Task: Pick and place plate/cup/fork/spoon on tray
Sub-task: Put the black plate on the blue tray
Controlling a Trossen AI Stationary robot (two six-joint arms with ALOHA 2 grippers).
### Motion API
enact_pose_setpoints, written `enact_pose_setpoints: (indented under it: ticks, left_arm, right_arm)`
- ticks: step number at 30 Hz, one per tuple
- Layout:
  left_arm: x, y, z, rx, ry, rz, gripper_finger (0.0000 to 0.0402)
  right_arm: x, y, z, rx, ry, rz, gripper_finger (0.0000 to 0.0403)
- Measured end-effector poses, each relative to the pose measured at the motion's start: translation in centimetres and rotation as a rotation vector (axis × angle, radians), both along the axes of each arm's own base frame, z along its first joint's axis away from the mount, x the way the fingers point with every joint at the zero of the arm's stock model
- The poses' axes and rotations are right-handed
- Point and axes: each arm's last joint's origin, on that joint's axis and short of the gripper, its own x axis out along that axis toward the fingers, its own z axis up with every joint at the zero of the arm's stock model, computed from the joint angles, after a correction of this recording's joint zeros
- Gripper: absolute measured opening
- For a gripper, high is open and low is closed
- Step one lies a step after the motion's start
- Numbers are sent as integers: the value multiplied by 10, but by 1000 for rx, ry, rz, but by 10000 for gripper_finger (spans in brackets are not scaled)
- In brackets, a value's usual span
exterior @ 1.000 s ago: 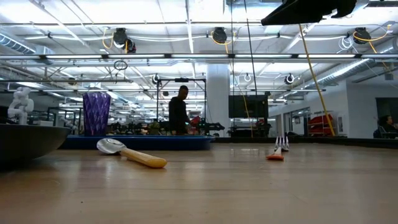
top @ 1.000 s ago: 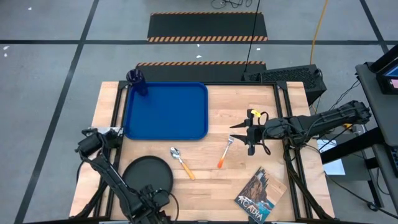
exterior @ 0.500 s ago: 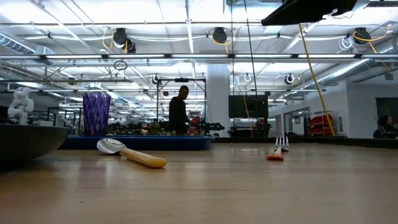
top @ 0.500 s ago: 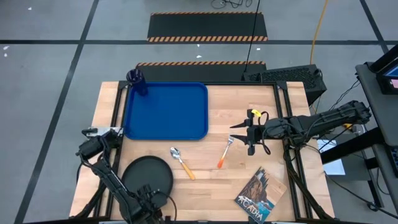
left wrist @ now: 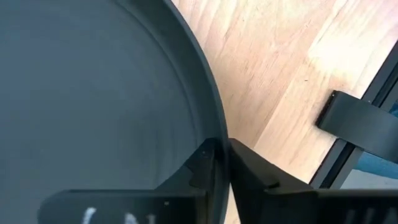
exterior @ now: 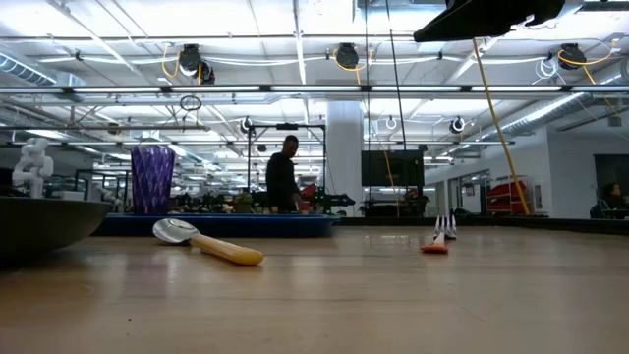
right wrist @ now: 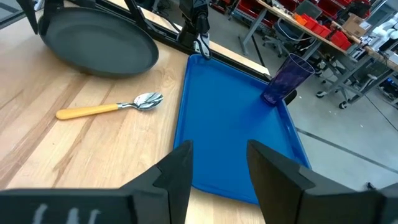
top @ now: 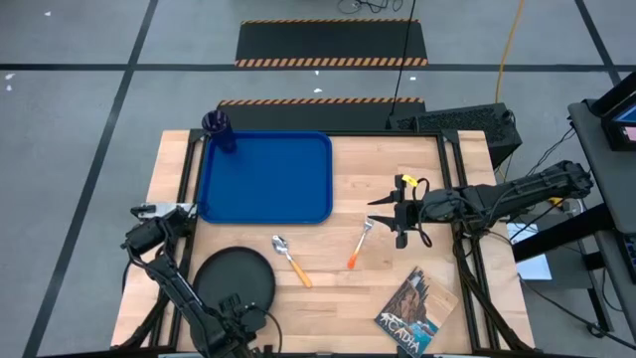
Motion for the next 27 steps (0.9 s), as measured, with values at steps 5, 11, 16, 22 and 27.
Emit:
enact_pose_setpoints:
  ticks: [5, 11, 16, 22, 27]
  left_arm:
    - [-2, 2, -2, 15, -1, -4, 10]
    - [-2, 3, -2, 19, 1, -30, 10]
    - [6, 1, 9, -9, 21, -60, 6]
    - [18, 2, 35, -6, 26, -118, 6]
    - [27, 9, 55, 28, 47, -170, 6]
  right_arm:
    - [0, 0, 0, 0, 0, 0, 146]
    - [0, 0, 0, 0, 0, 0, 146]
    - [0, 0, 0, 1, 0, 0, 146]
    - [0, 0, 0, 14, -2, -5, 146]
    - [0, 0, 0, 18, -2, -6, 146]
